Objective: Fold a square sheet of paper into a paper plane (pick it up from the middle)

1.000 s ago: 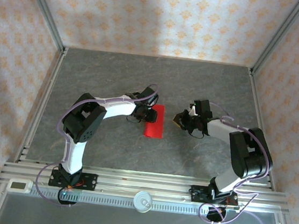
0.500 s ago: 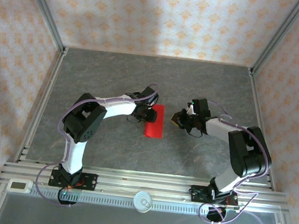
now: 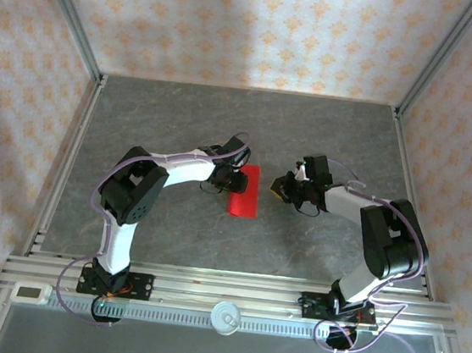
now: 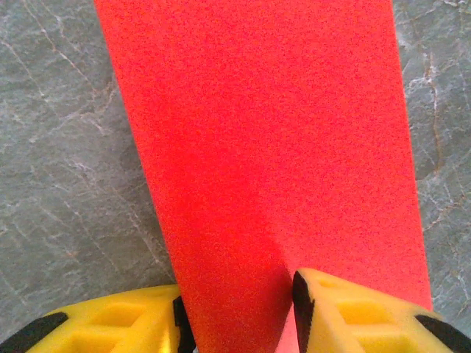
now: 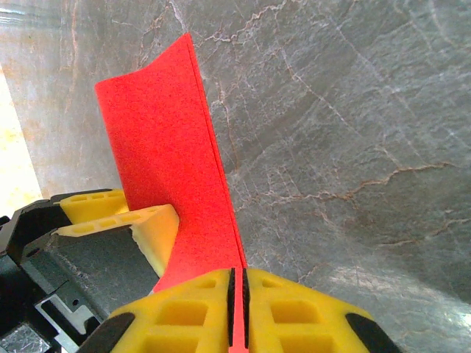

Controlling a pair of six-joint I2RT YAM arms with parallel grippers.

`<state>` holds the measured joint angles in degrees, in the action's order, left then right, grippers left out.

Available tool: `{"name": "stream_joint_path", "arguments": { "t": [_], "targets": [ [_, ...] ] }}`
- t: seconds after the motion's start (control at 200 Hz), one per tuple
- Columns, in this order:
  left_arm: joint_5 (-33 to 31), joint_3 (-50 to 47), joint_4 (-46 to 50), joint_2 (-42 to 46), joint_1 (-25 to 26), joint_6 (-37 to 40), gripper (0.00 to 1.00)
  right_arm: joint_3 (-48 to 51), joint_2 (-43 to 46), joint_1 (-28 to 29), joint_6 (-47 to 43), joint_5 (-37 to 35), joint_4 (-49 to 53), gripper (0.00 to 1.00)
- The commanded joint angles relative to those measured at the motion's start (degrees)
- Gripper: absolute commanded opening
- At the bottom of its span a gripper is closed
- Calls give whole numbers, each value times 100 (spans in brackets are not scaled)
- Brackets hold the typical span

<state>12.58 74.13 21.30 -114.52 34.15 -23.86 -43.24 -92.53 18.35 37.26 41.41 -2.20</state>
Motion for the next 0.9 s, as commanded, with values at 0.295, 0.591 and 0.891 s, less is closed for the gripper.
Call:
{"name": "stream_joint_path", "arguments": {
  "t": [0.295,0.591,0.891],
  "targets": [
    [-963,-162,-71,-686,-219,241,47,-158,-116,70,-34,53,-71,14],
    [-967,-188,-82,-684,-217,217,48,-267,-220,140,11,113,-136,14],
    [-930,-179,-91,-681,-221,253,44,-292,-242,171,36,83,-158,14]
  ]
}}
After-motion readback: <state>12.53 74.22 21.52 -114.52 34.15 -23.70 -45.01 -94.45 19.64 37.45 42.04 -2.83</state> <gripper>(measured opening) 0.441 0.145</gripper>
